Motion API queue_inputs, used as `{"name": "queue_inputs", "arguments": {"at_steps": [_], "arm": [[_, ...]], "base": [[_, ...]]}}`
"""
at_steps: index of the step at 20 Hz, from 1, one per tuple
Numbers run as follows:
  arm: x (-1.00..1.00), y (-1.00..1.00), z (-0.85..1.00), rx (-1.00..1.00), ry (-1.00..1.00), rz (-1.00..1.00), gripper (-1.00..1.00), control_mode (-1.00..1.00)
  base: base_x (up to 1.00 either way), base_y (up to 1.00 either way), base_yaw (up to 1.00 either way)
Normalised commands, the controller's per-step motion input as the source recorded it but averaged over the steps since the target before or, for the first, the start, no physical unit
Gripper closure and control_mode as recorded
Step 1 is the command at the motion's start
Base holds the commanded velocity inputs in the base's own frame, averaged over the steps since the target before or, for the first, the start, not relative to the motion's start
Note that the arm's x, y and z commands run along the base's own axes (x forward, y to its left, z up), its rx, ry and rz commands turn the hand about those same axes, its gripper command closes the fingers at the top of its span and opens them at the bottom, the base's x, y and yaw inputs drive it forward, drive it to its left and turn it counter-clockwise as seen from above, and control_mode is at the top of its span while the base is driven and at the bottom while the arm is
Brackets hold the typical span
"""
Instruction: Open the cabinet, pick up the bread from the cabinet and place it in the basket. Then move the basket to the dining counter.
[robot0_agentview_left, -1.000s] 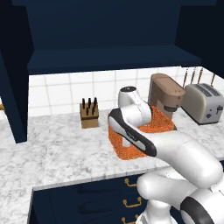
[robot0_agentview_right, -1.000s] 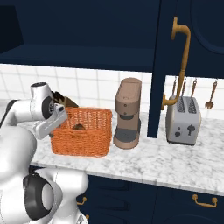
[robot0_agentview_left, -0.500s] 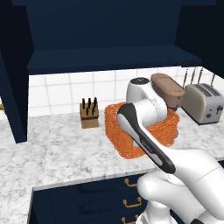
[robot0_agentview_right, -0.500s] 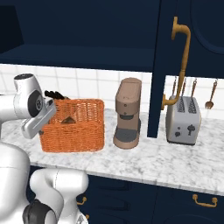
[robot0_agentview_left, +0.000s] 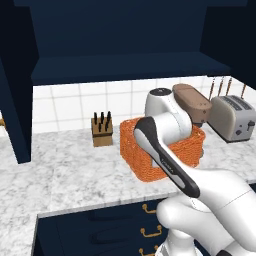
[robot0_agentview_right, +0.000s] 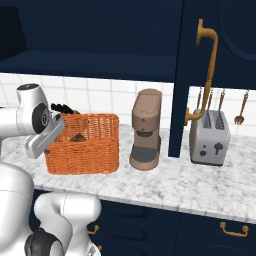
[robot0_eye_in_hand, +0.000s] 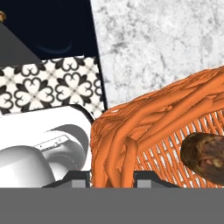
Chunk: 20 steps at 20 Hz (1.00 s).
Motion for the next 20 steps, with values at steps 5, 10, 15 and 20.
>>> {"name": "queue_inputs", "arguments": {"at_steps": [5,10,15,20], "arm": [[0.00,0.00,0.00,0.00,0.00,0.00,1.00,-1.00],[-0.14,0.00,0.00,0.01,0.01,0.00,1.00,1.00],[0.00,0.00,0.00,0.00,0.00,0.00,1.00,1.00],[0.00,0.00,0.00,0.00,0.00,0.00,1.00,1.00]], "base": [[0.00,0.00,0.00],[-0.60,-0.03,0.00],[-1.00,-0.28,0.00],[-0.90,-0.26,-0.17]]}}
